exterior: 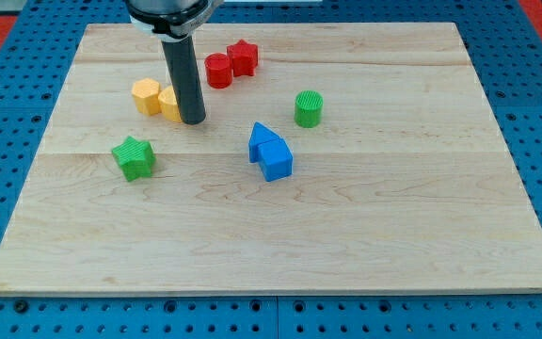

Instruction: Slide the green star towards center

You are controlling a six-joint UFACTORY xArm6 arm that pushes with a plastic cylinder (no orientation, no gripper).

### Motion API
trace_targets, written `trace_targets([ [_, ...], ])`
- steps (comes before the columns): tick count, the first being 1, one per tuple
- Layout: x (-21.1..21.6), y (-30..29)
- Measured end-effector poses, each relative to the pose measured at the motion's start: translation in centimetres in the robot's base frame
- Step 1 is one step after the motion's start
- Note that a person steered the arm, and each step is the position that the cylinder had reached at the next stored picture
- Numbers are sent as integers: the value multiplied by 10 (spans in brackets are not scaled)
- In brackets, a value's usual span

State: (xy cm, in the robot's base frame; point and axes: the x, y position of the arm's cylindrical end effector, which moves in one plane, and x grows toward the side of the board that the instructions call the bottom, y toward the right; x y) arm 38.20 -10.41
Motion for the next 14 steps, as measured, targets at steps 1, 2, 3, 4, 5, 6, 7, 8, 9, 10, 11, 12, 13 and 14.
trace_targets([
  [1, -8, -8],
  [2, -7, -9],
  [3, 5, -5],
  [4, 5, -33],
  [5, 6, -78],
  [6, 20, -111],
  [7, 46, -123],
  [8, 71, -124],
  [9, 85, -125],
  [10, 95, -125],
  [11, 95, -123],
  [12, 91, -106],
  [13, 91, -95],
  [14, 91, -90],
])
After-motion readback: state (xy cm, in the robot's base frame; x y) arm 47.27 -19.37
